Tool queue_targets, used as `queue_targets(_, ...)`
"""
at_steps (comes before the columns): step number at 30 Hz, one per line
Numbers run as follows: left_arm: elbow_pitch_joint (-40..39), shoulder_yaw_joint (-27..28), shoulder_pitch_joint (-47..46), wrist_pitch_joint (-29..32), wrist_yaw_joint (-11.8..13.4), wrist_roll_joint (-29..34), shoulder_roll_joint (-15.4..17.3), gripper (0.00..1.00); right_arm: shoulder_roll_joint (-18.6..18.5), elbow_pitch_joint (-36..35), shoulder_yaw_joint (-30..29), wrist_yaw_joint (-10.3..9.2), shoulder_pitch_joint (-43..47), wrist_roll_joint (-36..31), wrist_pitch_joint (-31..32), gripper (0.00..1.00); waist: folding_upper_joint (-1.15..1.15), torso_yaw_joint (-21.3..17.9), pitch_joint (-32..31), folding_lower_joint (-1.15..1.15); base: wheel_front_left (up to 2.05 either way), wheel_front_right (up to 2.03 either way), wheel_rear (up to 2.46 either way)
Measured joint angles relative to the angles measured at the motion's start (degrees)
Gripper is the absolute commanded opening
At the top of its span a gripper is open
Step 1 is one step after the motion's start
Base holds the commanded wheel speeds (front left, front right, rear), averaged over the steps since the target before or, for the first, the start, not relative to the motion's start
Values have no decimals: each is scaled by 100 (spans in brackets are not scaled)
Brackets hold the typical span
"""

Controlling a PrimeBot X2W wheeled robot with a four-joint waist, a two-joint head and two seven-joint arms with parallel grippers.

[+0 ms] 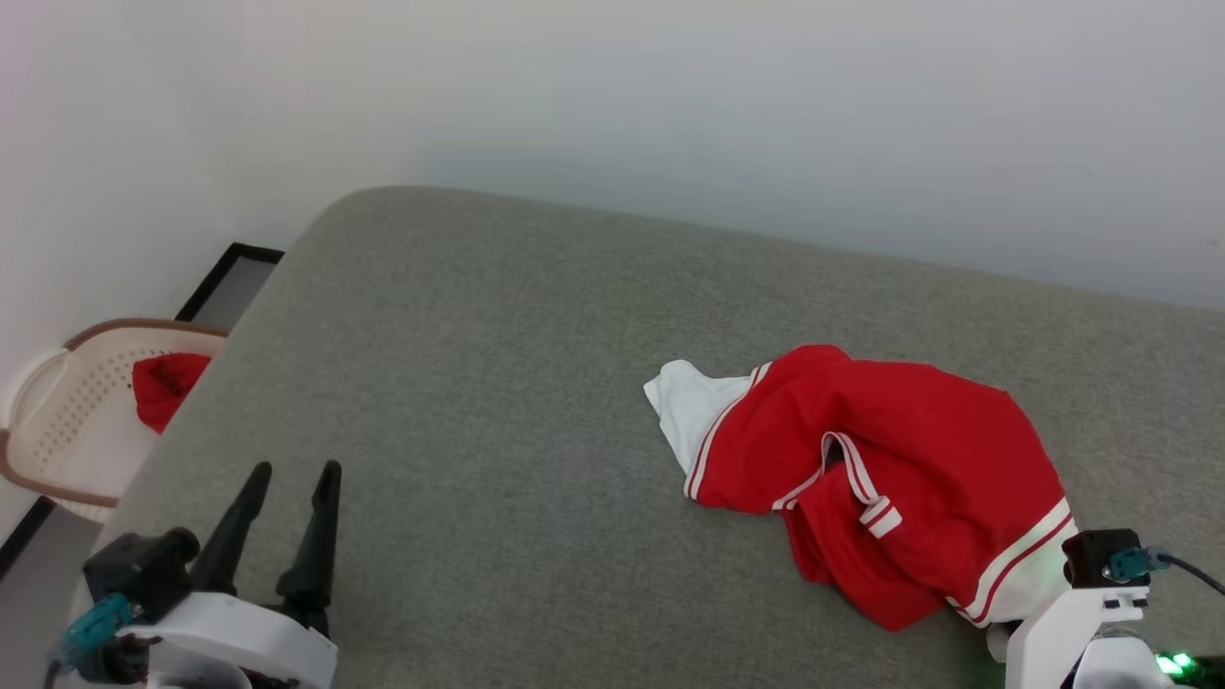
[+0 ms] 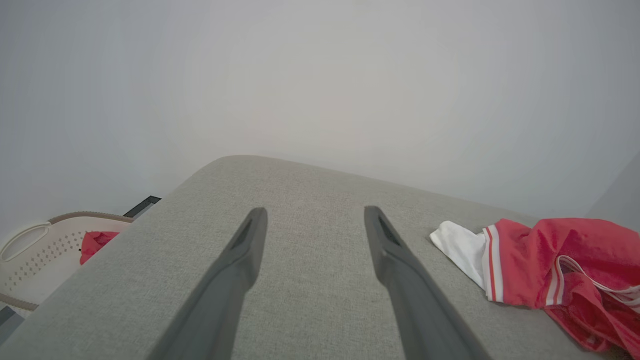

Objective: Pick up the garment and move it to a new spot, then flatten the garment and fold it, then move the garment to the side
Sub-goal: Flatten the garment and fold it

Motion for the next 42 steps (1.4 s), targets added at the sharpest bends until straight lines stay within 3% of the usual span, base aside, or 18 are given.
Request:
queue_targets(9,41,151,30,-8,-43,25,-48,100,-466,-250,68,0,-220,145,286,0,0,-204,-54,0,0,0,0)
queue_targets(18,41,164,135,-18,-105,38,-99,100,-1395,-546,-10,1,-388,299,581,0,0,-438,-189,0,0,0,0)
queue_targets(22,43,104,93,-21,-153,60,-144,100,-1864,-339,-89,0,-534,323,527,0,0,-479,-179,0,0,0,0)
queue_targets(29,119,-42,-57,2,-225,90,-174,100,-2215,416,-163,1,-703,400,232,2,0,-435,-115,0,0,0,0)
queue_targets(32,180,-99,-127,29,-272,89,-175,100,-2089,878,-194,1,-773,355,81,16,0,-400,-75,0,0,0,0)
queue_targets(33,180,-99,-127,29,-272,89,-175,100,-2089,878,-194,1,-773,355,81,29,0,-400,-75,0,0,0,0)
queue_targets(36,212,-159,-215,62,-301,80,-175,100,-1937,1282,-218,1,-870,352,-114,46,0,-390,-32,0,0,0,0)
queue_targets(37,212,-171,-233,75,-304,79,-177,100,-1905,1365,-210,1,-900,343,-168,62,0,-395,-27,0,0,0,0)
queue_targets(38,216,-182,-246,81,-321,76,-176,100,-1872,1439,-208,1,-934,343,-202,100,0,-402,-21,0,0,0,0)
queue_targets(42,222,-214,-300,130,-334,52,-164,100,-1800,1625,-199,1,-1059,354,-215,100,0,-445,-19,0,0,0,0)
